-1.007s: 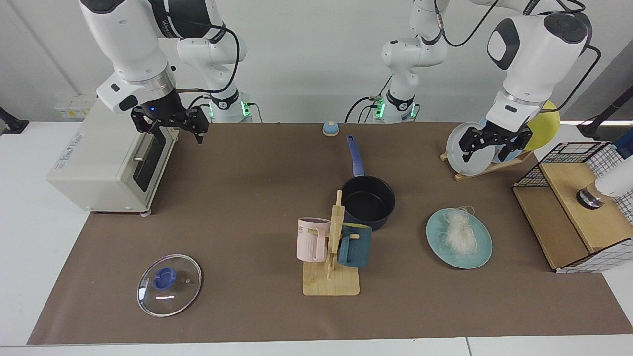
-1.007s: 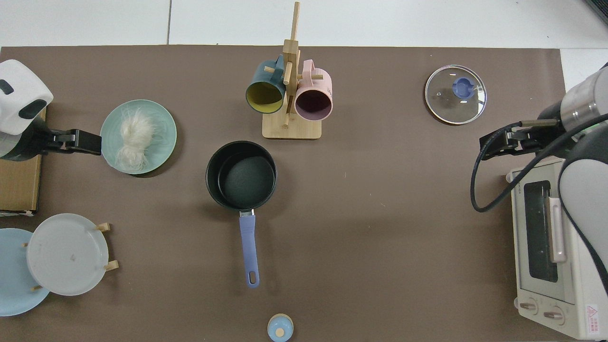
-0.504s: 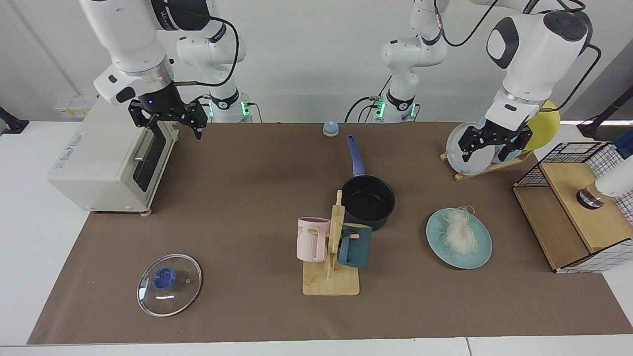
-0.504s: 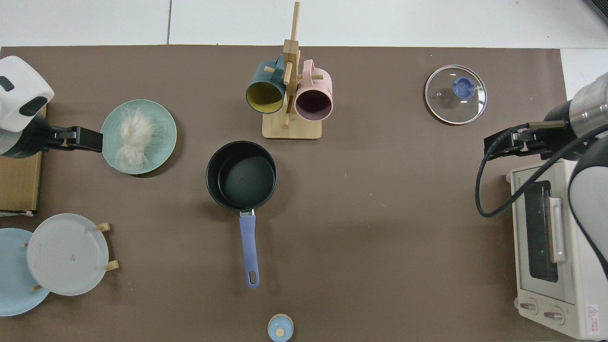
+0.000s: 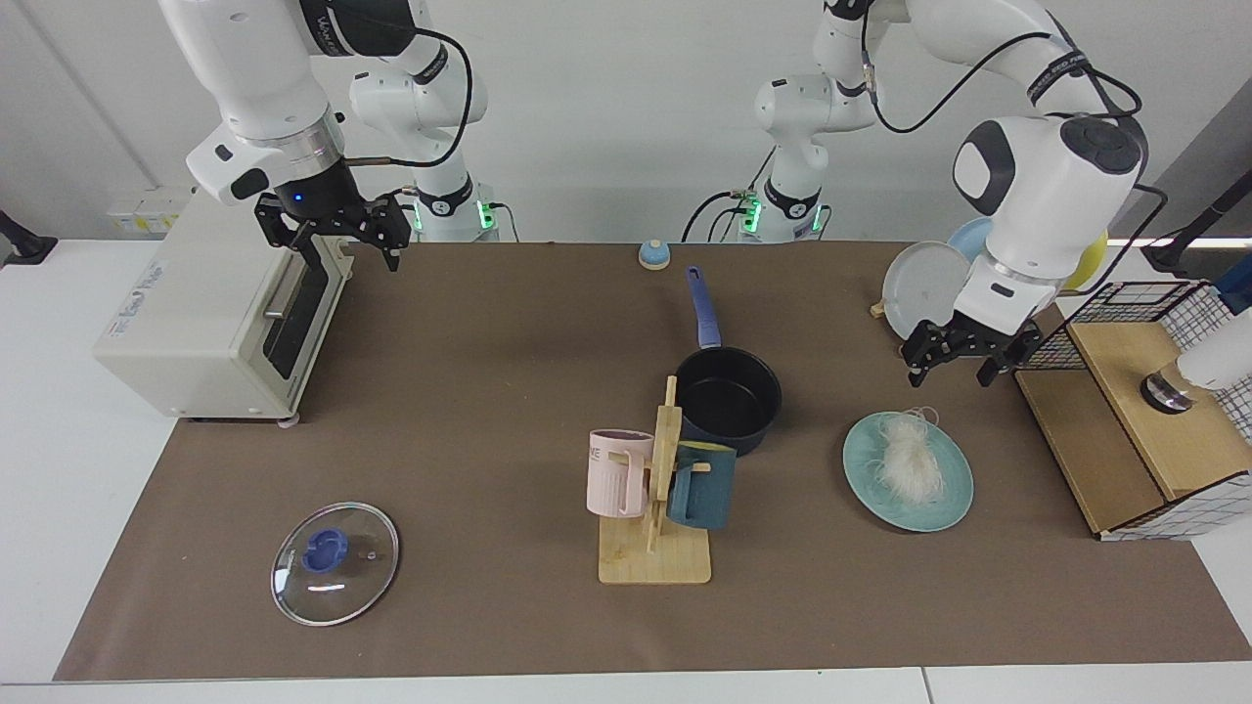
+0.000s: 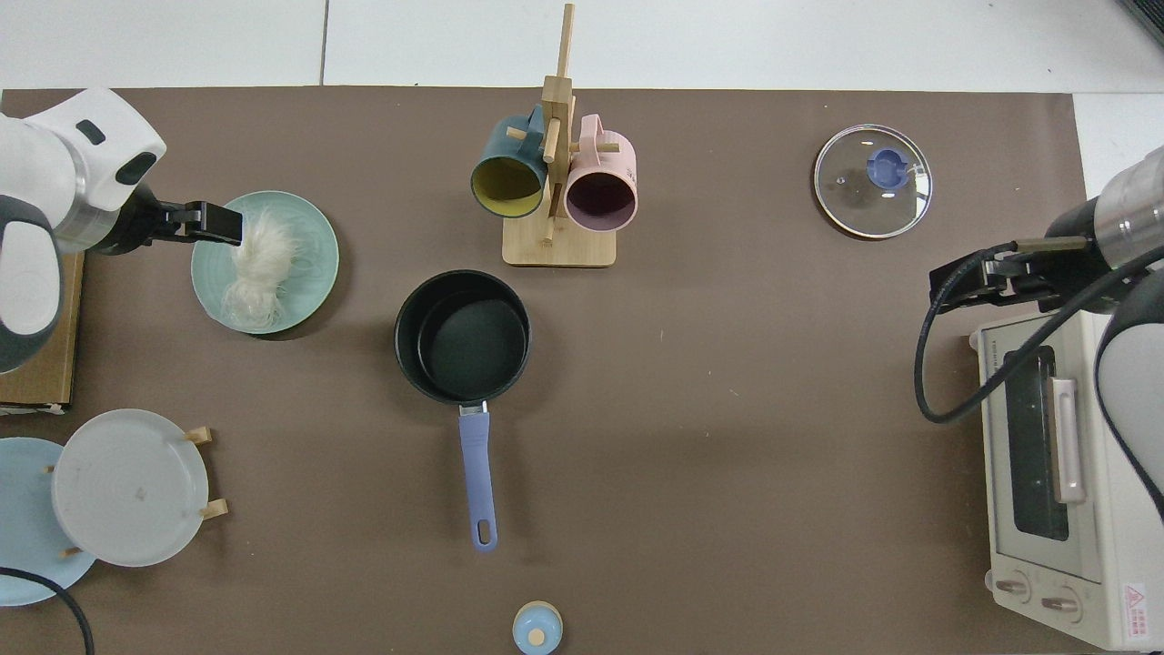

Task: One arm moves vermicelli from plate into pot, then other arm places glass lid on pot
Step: 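Lower the left gripper and grasp the white vermicelli on the plate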

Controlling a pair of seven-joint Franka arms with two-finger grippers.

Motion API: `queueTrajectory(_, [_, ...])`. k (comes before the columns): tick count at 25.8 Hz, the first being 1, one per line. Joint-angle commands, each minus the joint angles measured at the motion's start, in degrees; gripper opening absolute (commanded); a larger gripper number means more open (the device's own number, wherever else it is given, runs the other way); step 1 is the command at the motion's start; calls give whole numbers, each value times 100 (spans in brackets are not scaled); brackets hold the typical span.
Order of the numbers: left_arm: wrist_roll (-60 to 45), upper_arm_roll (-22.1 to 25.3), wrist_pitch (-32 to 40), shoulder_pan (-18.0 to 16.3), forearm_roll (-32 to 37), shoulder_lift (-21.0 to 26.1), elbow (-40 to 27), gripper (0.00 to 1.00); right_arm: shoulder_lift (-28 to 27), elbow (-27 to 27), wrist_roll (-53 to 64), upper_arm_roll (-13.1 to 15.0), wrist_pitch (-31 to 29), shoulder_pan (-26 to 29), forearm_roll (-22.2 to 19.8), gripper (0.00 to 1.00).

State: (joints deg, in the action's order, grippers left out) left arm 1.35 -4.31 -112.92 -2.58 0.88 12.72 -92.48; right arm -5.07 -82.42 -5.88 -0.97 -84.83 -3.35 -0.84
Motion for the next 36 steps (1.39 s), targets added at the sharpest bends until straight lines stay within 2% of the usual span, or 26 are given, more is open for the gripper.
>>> queueTrajectory(1, [102,44,-441,21,-35,344,-6,100,112,-99,166,-17,55,89,110,100])
queueTrajectory(9, [137,71,-1030,-49,-26,907,-147,100,129,-116,140,-17,19,27,110,100])
queueTrajectory(15, [365,97,-1733,-58,44,1223,-331,100,129,-116,140,-17,28,45,110,100])
queueTrajectory(28, [322,97,-1866,-50,35,1197,-1017,100,156,-134,184,-26,81,62,119,100])
queueTrajectory(32, [401,97,-1874,-58,44,1197,-1044,100,147,-134,123,-26,2,10,110,100])
queueTrajectory(36, [427,97,-1883,-41,44,1224,-1052,92,147,-107,184,-26,107,9,119,100])
